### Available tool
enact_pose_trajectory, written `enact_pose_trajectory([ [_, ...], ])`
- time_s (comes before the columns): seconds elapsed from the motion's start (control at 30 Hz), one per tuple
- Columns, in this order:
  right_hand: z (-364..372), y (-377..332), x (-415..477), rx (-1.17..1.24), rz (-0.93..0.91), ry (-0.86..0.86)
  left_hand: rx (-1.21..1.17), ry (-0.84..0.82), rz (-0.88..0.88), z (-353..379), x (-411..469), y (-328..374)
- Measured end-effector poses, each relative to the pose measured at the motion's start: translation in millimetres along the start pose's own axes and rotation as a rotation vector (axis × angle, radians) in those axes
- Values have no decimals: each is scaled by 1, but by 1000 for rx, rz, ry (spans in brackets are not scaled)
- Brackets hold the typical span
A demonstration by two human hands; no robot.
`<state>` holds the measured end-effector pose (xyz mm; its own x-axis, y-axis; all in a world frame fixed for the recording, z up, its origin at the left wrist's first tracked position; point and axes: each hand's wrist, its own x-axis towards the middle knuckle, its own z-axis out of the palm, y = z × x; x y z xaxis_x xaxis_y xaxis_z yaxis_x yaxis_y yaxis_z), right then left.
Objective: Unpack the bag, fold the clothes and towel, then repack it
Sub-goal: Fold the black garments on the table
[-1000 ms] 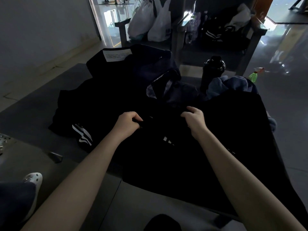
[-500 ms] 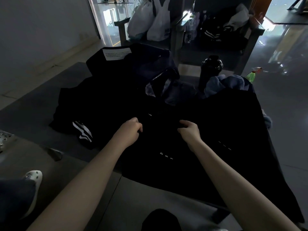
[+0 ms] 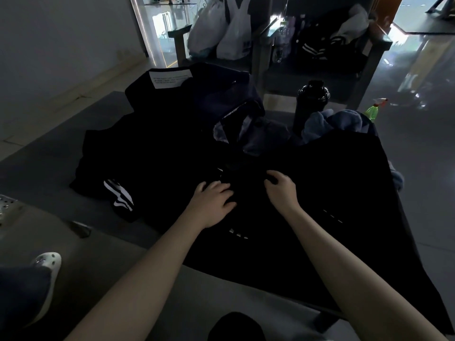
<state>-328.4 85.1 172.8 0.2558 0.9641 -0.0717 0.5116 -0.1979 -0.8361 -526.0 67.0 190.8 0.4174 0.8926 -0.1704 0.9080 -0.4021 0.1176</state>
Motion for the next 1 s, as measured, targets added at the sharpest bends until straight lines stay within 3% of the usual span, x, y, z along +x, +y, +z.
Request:
enact_pose_trajectory([
  [0.13,-5,-4,26,55,95,-10,55,-37,-52,6,13,-4],
  [0.3,-9,-20,62,118,-48,-19,17,34,-75,7,23,-7],
  [0.4,-2,-28,82,53,-73,-127,-34,164,-65,7,26,0],
  [0.5,8,-28,90,-90,-148,-231,-26,92,30,8,29,9],
  [0.57,8,-25,85,-143,-163,-205,31,-12,23,13,32,12],
  [0.7,8,-6,53,-93,-40,-18,90,-10,-56,22,37,18],
  [0.83,11,6,35,-141,-55,-111,102,-56,-96,19,39,24],
  [1.0,-8,-1,17,-48,-105,-10,-45,106,8,16,15,32],
])
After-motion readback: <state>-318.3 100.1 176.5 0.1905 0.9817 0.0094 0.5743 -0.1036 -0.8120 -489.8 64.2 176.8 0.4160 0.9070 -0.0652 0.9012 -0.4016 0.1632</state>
